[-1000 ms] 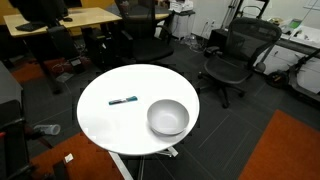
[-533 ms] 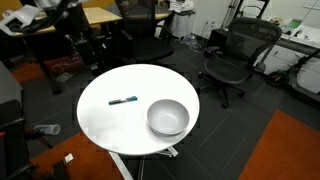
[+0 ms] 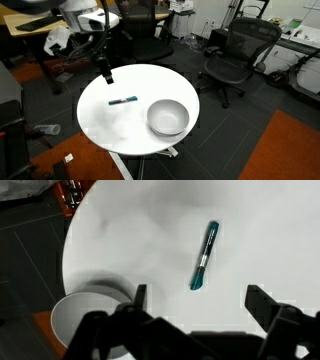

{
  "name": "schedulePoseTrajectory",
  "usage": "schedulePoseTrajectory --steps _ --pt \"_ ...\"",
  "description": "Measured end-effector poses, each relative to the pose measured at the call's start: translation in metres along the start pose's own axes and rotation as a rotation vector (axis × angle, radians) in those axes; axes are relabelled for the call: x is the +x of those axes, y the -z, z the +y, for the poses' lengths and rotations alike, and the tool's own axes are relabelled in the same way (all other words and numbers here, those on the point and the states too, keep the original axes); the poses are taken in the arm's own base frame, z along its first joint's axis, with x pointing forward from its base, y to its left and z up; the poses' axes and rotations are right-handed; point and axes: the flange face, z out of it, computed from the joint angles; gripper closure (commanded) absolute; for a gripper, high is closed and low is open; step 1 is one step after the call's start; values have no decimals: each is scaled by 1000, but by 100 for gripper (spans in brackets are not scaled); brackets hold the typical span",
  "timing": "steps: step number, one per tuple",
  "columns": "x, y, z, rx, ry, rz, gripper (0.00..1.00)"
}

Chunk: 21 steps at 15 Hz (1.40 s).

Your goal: Put the marker inside the bowl then put it back on the table

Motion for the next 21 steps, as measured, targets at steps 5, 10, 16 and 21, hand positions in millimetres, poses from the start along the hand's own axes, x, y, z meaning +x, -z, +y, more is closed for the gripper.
schedulePoseTrajectory --steps 5,10,16,21 --pt "19 -32 -13 -1 -13 -26 0" --pt "37 -61 -24 -8 -55 -48 0" --pt "53 -94 -29 34 -138 -47 0" --pt "57 -124 -28 47 -187 -46 0"
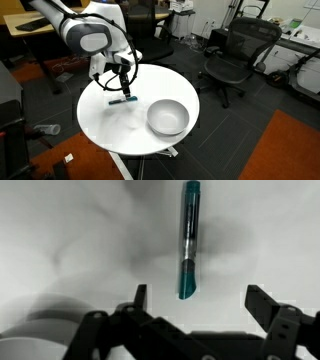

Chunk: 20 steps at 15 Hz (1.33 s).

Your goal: Put the marker inside the bowl then put it back on the table

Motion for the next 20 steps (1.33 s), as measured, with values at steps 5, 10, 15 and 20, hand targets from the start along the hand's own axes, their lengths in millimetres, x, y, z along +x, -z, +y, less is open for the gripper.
schedulePoseTrajectory --steps 5,10,15,20 --pt "3 -19 -4 -12 -4 -13 0" --pt "11 -34 -1 -21 -19 -19 0" --pt "17 -48 0 -16 -51 -30 0" --pt "17 -58 1 -15 -71 -45 26"
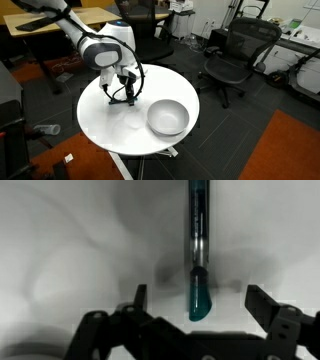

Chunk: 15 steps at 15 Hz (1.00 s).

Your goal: Put the marker inside the bowl then put it back on the table

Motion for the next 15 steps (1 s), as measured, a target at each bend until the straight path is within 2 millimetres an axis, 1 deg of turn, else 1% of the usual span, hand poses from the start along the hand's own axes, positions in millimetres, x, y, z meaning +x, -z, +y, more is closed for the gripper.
schedulePoseTrajectory --steps 5,6,8,9,10,12,15 --pt "-3 -7 1 -6 1 -11 64" --pt "-3 -7 1 -6 1 -12 73" --pt "-2 -6 -1 -4 1 -9 86" --pt "-1 -5 -2 -3 2 -7 95" --pt "-1 -4 -3 -3 3 -7 99" --pt "-1 -4 -4 -3 4 -8 95" --pt "0 -4 -4 -3 4 -6 95"
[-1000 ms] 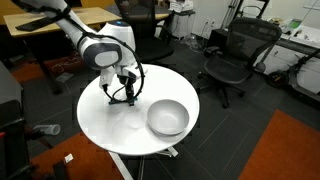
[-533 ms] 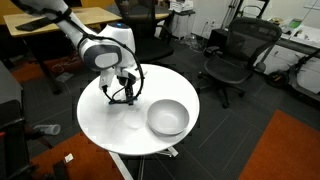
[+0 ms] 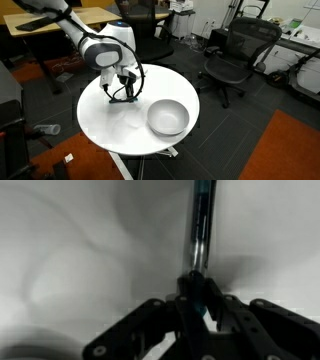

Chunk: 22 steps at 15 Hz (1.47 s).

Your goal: Put the marker inside the bowl then put it back on the table

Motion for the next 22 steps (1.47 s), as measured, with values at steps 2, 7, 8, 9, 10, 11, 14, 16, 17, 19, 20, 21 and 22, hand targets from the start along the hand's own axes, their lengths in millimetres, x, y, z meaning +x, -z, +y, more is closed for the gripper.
schedulePoseTrajectory --steps 2,7,8,9,10,11,14,16,17,19,20,21,22 --pt "3 3 0 0 -1 9 95" --pt "27 38 12 5 -25 78 95" --pt "33 49 16 8 -32 97 95" --pt "38 58 18 12 -38 113 95" --pt "43 69 22 15 -44 131 95" --pt "48 80 25 18 -49 149 95" --pt "66 113 42 22 -73 208 95" --pt "79 133 56 18 -94 242 95" --pt "86 141 63 12 -103 255 95" --pt "99 152 78 -3 -120 265 95" --pt "105 158 85 -10 -131 262 95" --pt "111 162 92 -18 -142 255 95" --pt "116 166 99 -25 -154 246 95"
